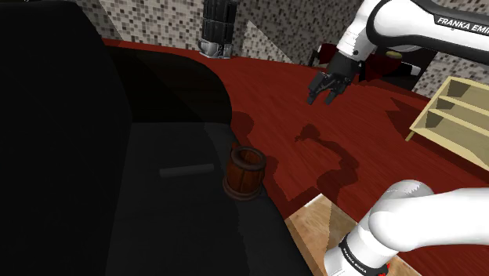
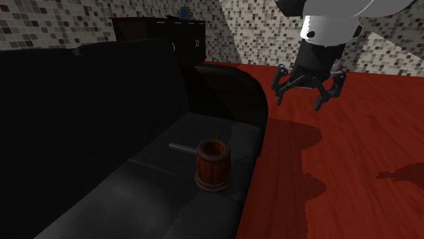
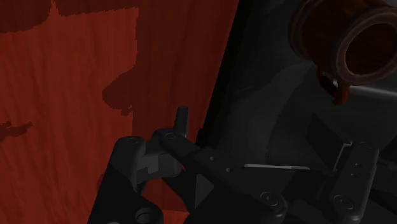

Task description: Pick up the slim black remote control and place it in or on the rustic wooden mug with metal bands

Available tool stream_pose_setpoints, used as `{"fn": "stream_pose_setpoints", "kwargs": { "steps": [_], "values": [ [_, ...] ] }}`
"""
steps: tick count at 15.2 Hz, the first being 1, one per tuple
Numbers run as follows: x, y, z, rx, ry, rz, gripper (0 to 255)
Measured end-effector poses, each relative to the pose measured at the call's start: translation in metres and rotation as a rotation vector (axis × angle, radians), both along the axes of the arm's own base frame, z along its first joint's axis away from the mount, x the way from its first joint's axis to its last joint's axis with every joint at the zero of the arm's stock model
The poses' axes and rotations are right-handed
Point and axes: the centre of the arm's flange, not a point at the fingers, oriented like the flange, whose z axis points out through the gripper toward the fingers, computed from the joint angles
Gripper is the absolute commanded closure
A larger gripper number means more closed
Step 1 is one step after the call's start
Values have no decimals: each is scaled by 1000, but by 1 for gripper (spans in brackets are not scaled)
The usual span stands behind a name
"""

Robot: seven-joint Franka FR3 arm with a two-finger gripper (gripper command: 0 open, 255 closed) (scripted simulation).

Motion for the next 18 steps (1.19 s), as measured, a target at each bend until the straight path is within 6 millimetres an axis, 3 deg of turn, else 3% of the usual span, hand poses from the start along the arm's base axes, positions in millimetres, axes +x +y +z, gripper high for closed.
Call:
{"fn": "stream_pose_setpoints", "kwargs": {
  "steps": [2,11,18],
  "values": [
    [5,1,-3,-1,2,16,0],
    [98,41,-56,-16,49,309,0],
    [166,97,-105,-28,88,551,0]
  ]
}}
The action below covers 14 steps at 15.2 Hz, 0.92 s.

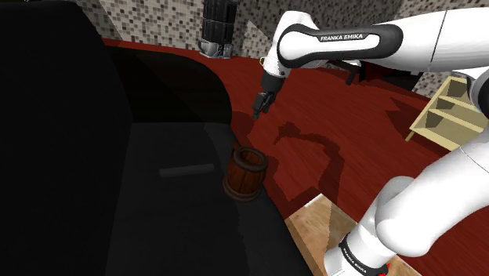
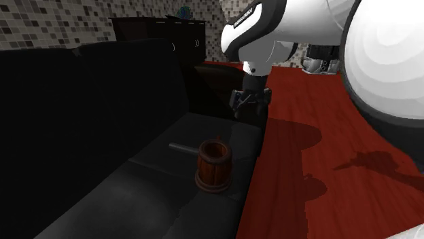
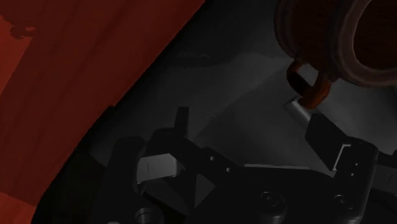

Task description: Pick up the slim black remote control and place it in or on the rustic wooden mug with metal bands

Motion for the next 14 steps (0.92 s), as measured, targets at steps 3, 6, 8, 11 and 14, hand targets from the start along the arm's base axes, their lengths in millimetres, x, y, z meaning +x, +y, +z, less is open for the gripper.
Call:
{"fn": "stream_pose_setpoints", "kwargs": {
  "steps": [3,6,8,11,14],
  "values": [
    [22,27,-22,-5,15,104,0],
    [41,56,-43,-11,32,208,0],
    [52,76,-59,-14,42,277,0],
    [66,110,-79,-19,59,381,0],
    [75,143,-101,-24,75,485,0]
  ]
}}
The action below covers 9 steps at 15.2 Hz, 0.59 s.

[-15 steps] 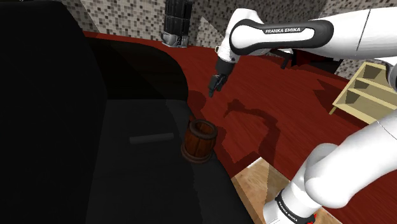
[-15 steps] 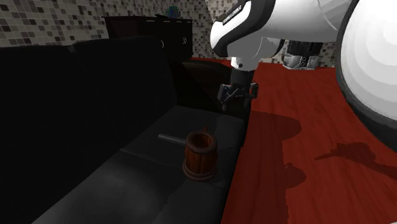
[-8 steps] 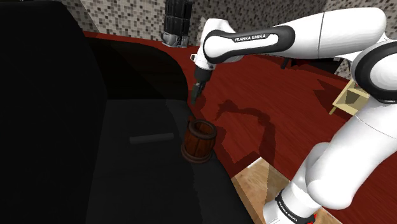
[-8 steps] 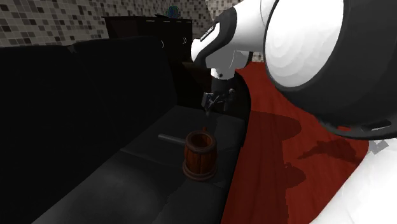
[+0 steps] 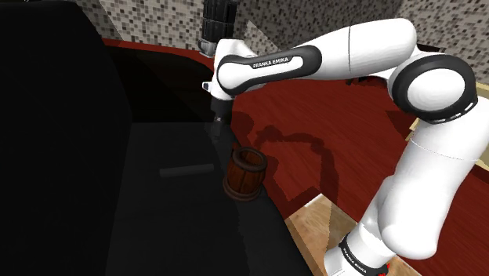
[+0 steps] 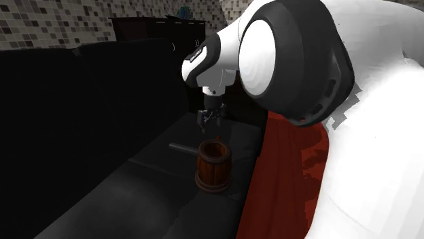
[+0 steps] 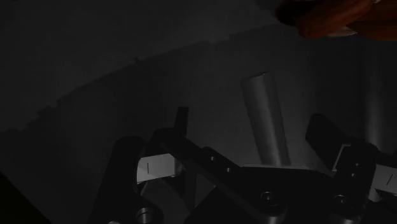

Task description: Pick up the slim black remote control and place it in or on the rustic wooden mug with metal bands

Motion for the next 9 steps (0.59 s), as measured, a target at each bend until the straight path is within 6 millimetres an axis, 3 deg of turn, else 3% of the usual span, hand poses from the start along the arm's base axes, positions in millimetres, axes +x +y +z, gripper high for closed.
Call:
{"fn": "stream_pose_setpoints", "kwargs": {
  "steps": [9],
  "values": [
    [8,96,-69,-15,46,292,0]
  ]
}}
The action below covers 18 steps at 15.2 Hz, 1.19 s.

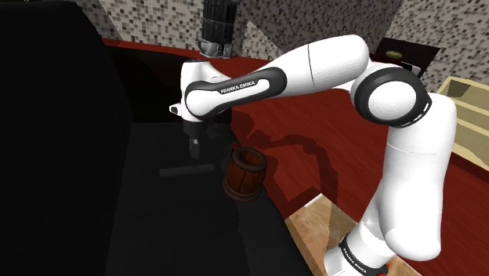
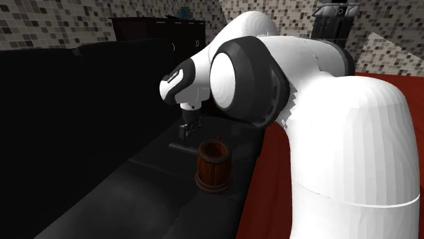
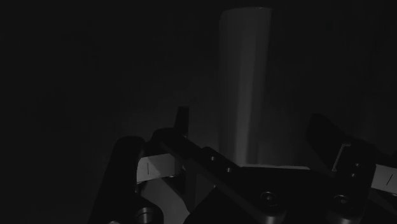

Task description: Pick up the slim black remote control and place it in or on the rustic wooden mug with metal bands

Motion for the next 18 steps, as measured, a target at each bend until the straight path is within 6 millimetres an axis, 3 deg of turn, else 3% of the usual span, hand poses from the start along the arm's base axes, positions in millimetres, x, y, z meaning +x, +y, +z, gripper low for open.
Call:
{"fn": "stream_pose_setpoints", "kwargs": {
  "steps": [8,13,14,18],
  "values": [
    [-5,4,-38,-1,2,17,0],
    [-6,4,-41,0,2,17,0],
    [-6,4,-41,0,2,17,255],
    [-5,4,-39,1,-1,15,255]
  ]
}}
